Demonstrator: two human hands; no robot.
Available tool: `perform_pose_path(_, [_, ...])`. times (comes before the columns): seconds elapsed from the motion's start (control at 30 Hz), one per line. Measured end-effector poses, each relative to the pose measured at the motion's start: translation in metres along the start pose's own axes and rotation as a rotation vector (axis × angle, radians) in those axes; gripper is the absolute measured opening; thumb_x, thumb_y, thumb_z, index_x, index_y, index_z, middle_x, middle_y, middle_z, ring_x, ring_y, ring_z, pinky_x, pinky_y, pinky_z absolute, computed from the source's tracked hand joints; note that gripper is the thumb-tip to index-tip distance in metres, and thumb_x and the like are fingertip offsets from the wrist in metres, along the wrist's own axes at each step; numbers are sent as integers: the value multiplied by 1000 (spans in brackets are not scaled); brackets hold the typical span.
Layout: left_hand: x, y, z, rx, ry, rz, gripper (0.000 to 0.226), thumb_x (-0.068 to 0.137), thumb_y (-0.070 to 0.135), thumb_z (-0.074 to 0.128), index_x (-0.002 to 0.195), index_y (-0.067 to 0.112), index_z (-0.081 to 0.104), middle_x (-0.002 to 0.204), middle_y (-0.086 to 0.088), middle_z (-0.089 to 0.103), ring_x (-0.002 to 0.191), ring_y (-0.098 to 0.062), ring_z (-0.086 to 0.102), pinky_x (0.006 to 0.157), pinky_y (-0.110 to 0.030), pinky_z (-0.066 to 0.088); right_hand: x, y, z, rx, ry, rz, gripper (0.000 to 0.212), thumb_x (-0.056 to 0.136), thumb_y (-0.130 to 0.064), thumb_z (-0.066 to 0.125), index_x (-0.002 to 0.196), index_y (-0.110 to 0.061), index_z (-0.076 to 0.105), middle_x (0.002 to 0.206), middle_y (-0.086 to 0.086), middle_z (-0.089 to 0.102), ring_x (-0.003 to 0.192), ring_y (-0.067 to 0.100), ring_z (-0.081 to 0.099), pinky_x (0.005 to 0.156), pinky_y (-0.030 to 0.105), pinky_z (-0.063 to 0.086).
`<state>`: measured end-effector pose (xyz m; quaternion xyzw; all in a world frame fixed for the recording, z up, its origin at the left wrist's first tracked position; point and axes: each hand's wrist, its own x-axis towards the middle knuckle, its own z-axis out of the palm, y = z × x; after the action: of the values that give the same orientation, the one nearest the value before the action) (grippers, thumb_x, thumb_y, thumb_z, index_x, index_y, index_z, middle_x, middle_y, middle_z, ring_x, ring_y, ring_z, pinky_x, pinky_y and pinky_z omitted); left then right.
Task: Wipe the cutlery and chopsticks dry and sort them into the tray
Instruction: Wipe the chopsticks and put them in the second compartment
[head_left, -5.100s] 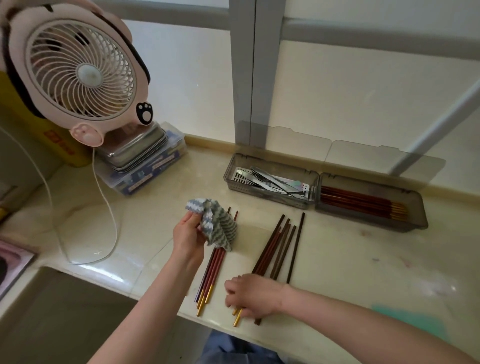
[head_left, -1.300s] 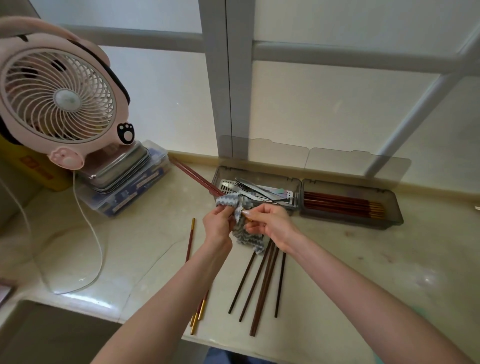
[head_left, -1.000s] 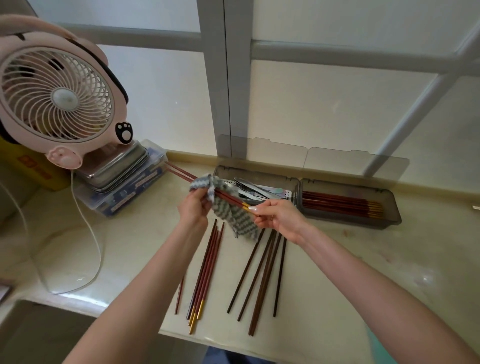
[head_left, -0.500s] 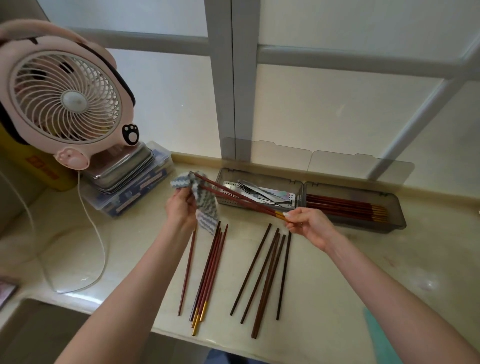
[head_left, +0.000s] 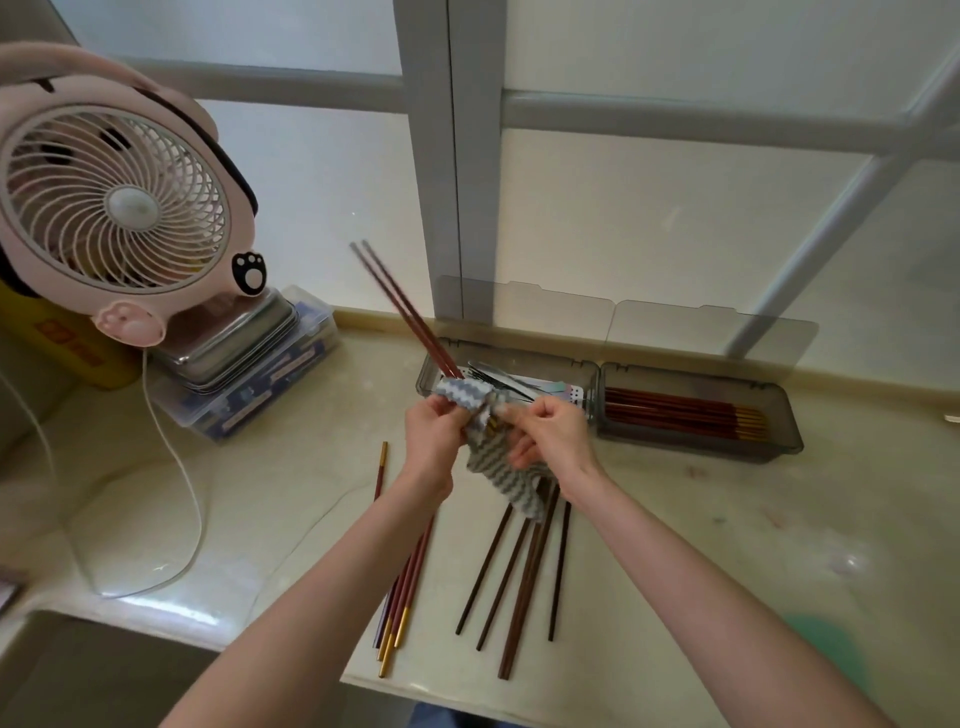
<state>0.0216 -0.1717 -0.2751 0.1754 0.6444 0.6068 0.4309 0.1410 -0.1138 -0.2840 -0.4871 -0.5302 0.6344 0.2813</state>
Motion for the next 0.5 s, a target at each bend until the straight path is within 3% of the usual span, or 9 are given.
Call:
perform_pose_path(0.07, [0,2,1,209,-56,68,18,87,-3,54,81,10,65,82,-10,69,73,-18,66,70,-34,54,5,-4,-8,-43,104,-112,33,80,-36,71,89,-5,63,74,6,66,53,13,58,45,21,44])
perform_pose_path(0.13, [-2,1,7,507,-171,158,17,85,-2,57,81,11,67,79,-6,70,68,-10,67,67,-28,57,9,-15,-13,-6,41,-190,33,87,-40,60,108,-15,65,97,-1,69,84,12,64,66,19,49])
perform_pose_path(0.2, [-6,-3,16,710,-262,228,15,82,-2,58,79,9,68,76,-5,69,71,-16,67,68,-31,56,13,-22,-17,20,-63,-221,28,95,-30,52,117,-14,60,101,-1,71,102,12,64,87,23,49])
perform_pose_path(0.23, [-7,-7,20,735,-288,229,16,81,-3,58,76,10,66,74,-5,68,71,-19,66,68,-33,55,14,-24,-18,57,-85,-217,22,96,-21,50,113,-11,60,93,2,72,98,15,67,89,27,50])
perform_pose_path(0.37, [-5,-16,30,652,-327,130,15,83,-4,55,84,4,67,82,-14,71,77,-29,69,72,-45,57,20,-34,-40,230,-82,-160,12,95,-2,47,94,-5,58,72,9,67,71,25,70,72,36,59])
perform_pose_path(0.5, [-2,-22,30,612,-340,60,14,83,-4,56,83,4,68,82,-13,72,78,-30,69,71,-46,57,39,-55,-93,481,140,-203,11,97,-5,43,94,-5,54,74,12,66,75,28,70,74,39,59])
